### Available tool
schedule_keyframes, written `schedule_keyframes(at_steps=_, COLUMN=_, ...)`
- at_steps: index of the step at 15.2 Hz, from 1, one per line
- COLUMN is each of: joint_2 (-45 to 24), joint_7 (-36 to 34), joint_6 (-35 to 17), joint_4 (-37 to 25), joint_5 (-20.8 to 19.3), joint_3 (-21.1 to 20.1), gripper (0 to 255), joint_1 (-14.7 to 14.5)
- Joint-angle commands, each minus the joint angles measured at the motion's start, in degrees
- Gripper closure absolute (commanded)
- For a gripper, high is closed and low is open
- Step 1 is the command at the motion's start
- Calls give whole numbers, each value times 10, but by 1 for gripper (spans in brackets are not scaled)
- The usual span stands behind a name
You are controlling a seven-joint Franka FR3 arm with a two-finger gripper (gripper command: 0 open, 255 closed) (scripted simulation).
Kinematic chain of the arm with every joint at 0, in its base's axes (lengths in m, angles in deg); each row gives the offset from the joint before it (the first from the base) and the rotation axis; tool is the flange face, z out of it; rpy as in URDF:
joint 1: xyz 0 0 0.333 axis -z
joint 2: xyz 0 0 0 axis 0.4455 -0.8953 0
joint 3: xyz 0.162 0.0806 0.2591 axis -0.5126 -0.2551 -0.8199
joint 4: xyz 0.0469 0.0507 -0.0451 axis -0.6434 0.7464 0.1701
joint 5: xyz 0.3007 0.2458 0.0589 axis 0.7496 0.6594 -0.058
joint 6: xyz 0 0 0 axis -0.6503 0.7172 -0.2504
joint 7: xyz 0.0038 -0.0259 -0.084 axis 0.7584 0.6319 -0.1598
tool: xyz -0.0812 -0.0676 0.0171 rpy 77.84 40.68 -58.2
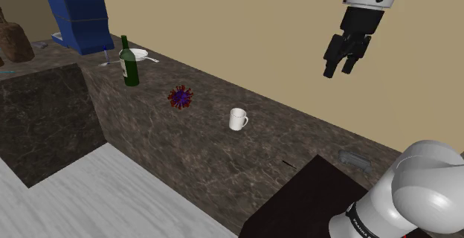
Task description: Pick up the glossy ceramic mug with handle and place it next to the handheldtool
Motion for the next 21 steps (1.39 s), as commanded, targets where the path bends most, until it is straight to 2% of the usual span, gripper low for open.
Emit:
schedule_keyframes(at_steps=1, joint_2=0, joint_7=0, joint_6=0, joint_4=0, joint_5=0, joint_3=0, gripper=0, joint_1=0)
schedule_keyframes(at_steps=11, joint_2=-121, joint_7=5, joint_6=-208, joint_4=71, joint_5=-11, joint_3=8, gripper=0, joint_1=-1)
schedule_keyframes(at_steps=21, joint_2=-309, joint_7=10, joint_6=-396, joint_4=57, joint_5=-17, joint_3=16, gripper=0, joint_1=-3)
